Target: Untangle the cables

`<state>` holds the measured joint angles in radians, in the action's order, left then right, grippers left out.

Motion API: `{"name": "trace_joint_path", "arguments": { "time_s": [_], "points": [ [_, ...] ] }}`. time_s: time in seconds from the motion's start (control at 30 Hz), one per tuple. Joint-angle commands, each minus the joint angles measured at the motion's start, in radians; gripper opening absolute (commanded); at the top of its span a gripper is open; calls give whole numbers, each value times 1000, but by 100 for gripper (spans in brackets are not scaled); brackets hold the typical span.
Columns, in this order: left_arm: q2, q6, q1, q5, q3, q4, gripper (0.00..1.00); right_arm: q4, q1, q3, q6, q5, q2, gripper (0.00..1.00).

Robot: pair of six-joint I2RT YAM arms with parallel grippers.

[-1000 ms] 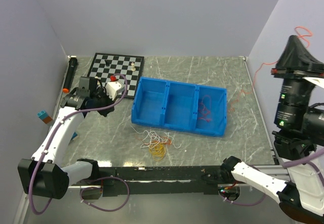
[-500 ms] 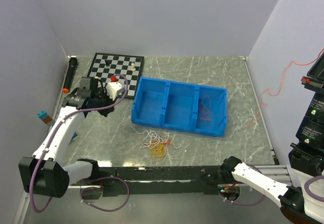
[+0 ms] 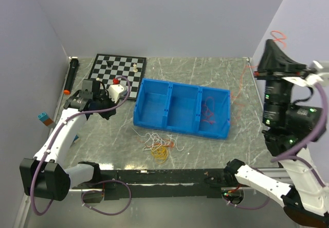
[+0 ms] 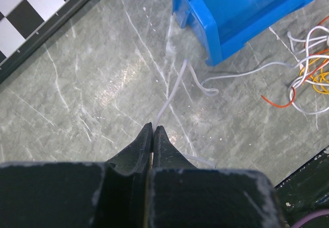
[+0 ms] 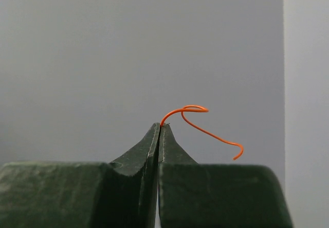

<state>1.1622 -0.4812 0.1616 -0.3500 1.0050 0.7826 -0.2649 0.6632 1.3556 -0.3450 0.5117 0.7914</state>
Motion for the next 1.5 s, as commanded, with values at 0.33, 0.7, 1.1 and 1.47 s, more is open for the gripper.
{"name": "trace_joint_path", "arguments": {
  "time_s": [0.33, 0.7, 1.1, 1.47],
  "points": [
    [-33, -17, 6, 28, -46, -40, 1, -66, -25, -131, 50, 42, 78, 0],
    [-32, -22, 6, 43, -63, -51, 1, -62, -80, -165, 95, 42, 78, 0],
    [-22, -16, 6, 42, -55, -51, 1, -59, -128, -119, 61, 56, 58, 0],
    [-12, 0, 6, 23, -45, -51, 1, 18, -160, -104, 109, 14, 60, 0]
  ]
}}
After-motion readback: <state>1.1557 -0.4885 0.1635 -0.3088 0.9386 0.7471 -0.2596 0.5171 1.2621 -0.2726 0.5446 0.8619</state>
